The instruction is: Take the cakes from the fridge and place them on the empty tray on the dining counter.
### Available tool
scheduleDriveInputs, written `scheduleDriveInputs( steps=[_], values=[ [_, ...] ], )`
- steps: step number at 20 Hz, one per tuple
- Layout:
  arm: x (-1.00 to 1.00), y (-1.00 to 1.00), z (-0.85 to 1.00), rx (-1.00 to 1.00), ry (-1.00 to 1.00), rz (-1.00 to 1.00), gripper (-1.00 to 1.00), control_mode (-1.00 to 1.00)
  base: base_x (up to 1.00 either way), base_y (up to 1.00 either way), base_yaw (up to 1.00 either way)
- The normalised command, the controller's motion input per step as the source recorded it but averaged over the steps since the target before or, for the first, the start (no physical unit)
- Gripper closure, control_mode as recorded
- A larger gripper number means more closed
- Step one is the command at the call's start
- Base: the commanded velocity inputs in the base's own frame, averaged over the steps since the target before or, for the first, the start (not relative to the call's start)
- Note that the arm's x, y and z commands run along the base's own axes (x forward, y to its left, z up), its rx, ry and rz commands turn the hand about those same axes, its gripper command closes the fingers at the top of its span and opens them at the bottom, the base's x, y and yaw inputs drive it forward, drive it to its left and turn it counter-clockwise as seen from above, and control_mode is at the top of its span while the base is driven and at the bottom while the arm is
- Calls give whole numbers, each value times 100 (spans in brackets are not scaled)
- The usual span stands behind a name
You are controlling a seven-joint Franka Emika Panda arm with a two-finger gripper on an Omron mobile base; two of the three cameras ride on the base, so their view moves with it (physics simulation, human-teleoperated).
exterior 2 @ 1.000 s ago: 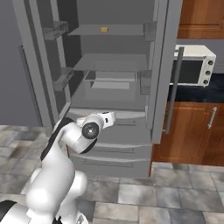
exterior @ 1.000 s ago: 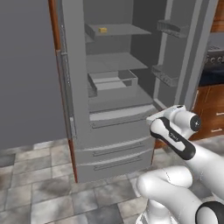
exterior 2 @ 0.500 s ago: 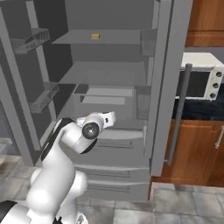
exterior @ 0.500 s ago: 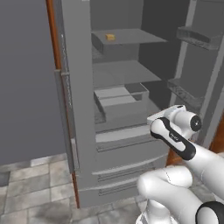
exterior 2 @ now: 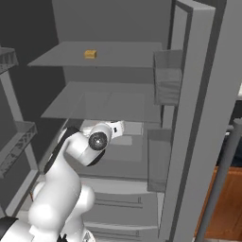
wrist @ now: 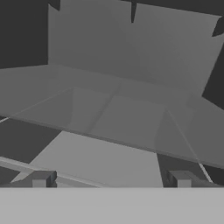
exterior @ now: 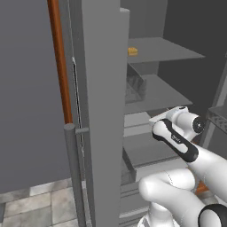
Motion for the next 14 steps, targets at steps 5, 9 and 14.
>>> scheduleDriveInputs(
  steps=[5,9,14],
  values=[
    [0,0,0,0,0,0,-100,100,100,29,0],
    [0,0,0,0,0,0,-100,100,99,23,0],
    [0,0,0,0,0,0,-100,100,78,20,3]
  ],
)
